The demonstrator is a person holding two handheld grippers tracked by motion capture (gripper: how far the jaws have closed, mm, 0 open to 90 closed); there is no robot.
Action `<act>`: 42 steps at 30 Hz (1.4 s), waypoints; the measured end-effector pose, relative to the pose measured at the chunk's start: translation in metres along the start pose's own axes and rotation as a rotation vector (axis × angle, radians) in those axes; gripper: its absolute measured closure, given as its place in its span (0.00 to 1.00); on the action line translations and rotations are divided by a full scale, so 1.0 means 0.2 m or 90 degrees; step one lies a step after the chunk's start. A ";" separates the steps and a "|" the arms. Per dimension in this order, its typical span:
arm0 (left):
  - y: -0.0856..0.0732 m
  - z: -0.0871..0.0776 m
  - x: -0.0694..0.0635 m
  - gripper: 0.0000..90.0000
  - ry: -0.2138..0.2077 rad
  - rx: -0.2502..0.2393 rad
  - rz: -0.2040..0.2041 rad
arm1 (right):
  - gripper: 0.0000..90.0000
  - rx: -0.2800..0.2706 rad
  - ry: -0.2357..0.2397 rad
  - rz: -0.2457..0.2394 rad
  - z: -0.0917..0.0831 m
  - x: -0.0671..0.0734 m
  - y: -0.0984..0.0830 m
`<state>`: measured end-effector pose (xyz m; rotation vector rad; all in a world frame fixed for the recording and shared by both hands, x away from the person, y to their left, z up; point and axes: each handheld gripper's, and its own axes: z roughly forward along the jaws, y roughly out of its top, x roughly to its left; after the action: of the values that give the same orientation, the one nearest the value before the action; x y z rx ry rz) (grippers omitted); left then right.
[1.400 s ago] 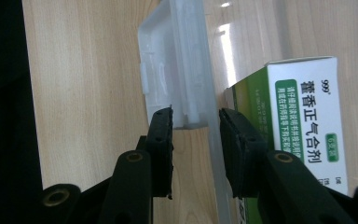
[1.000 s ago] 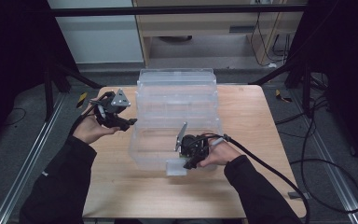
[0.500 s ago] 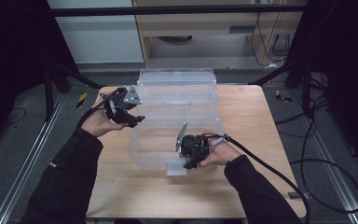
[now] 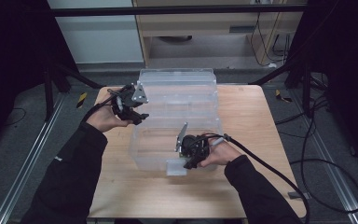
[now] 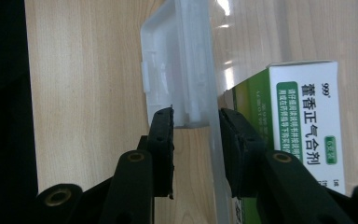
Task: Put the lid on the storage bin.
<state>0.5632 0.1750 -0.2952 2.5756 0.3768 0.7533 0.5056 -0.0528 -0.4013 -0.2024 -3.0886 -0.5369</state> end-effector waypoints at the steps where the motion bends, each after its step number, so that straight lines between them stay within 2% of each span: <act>1: 0.01 0.00 0.00 0.41 0.000 -0.002 0.002 | 0.74 0.001 0.000 0.002 0.00 0.00 0.00; 7: 0.04 0.03 0.02 0.42 0.000 0.010 0.026 | 0.74 -0.001 -0.002 0.000 0.00 0.00 0.00; 10: 0.06 0.04 0.03 0.42 0.007 0.013 0.048 | 0.74 -0.001 -0.002 -0.001 0.00 0.00 0.00; 16: 0.09 0.08 0.04 0.43 0.029 0.040 0.079 | 0.74 -0.001 -0.005 0.001 0.00 0.01 0.00; 19: 0.10 0.10 0.06 0.44 0.034 0.048 0.081 | 0.74 0.000 -0.006 0.000 0.00 0.01 0.00; 26: 0.13 0.13 0.08 0.44 0.034 0.042 0.092 | 0.74 -0.002 -0.006 -0.001 0.00 0.01 0.00; 35: 0.18 0.18 0.11 0.45 0.029 0.062 0.118 | 0.74 0.000 -0.006 -0.005 0.00 0.01 0.00; 42: 0.20 0.21 0.12 0.46 0.036 0.075 0.136 | 0.74 -0.003 -0.006 -0.010 0.00 0.01 0.00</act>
<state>0.6117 0.1353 -0.2966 2.7407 0.1686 0.9047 0.5044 -0.0529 -0.4015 -0.1816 -3.1011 -0.5443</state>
